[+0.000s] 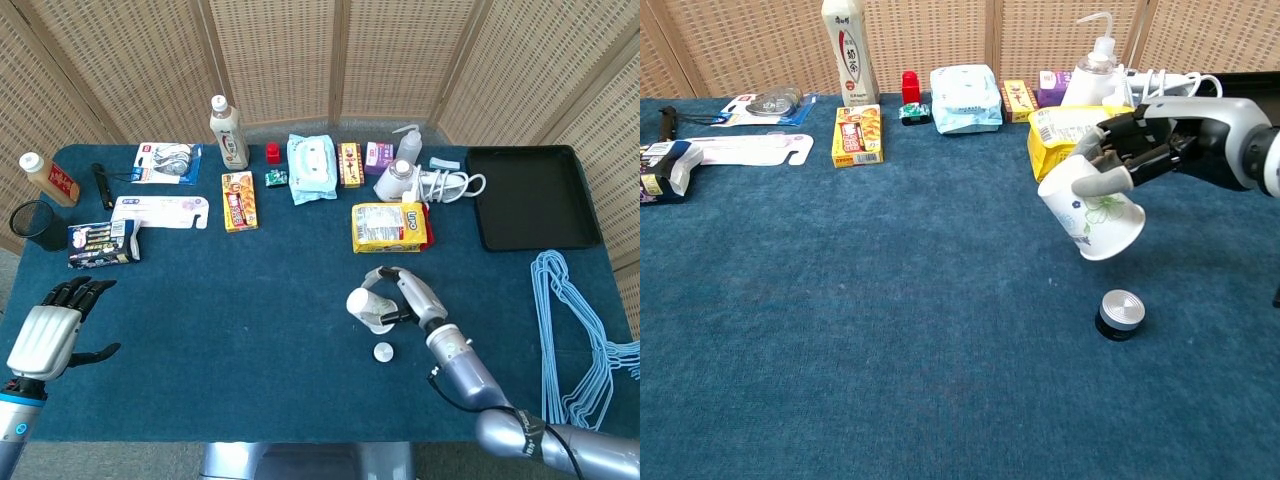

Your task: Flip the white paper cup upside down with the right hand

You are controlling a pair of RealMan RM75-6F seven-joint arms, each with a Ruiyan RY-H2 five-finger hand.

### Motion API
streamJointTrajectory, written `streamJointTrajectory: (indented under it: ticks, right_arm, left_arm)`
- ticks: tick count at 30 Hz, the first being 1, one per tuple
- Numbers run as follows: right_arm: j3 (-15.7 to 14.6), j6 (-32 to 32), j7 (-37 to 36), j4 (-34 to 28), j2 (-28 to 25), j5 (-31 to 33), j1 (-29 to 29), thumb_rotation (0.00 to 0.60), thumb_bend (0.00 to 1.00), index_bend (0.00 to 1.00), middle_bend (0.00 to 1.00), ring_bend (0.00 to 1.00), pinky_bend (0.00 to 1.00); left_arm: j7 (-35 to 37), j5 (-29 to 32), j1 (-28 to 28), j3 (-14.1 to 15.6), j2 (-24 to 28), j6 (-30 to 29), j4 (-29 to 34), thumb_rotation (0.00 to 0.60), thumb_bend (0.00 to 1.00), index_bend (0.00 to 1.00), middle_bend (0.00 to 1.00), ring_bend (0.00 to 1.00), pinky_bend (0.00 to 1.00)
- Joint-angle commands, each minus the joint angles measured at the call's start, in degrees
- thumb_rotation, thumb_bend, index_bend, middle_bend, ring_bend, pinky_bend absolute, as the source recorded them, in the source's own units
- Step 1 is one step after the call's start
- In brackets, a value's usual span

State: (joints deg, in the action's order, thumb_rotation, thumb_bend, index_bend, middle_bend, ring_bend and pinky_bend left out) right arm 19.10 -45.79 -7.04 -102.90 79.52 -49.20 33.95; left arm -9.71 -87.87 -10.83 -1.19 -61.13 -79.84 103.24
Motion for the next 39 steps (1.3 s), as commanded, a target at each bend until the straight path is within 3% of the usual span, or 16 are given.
streamJointTrajectory:
  ticks: [1,18,39]
  right_arm:
    - [0.3,2.5,-5.7,-2.1,-1.6,-2.4,-2.5,0.546,0.27,0.48,0.28,0.21,0.05]
    - [-5.4,-0.5,-18.4,0.1,-0.2,-17.7,-8.7,0.543,0.27,0.48,0.28,0.21,0.04]
    - [-8.4,-2.9,-23.4,5.7,3.0,-21.7,-9.2,0.544,0.27,0.48,0.28,0.21,0.03]
  left_arm:
    - [-0.1,0.0,0.0,0.0,0.1,-0.1,0.2,0.429,0.14,0.16,0.25,0.15,0.18]
    - [-1.0,-0.6,-0.1,-0.3,1.3,-0.6,2.0,0.428,0.14,0.16,0.25,0.15,0.18]
    - [-1.7,-0.8,0.0,-0.4,1.8,-0.9,3.1,0.434,0.14,0.16,0.25,0.15,0.18]
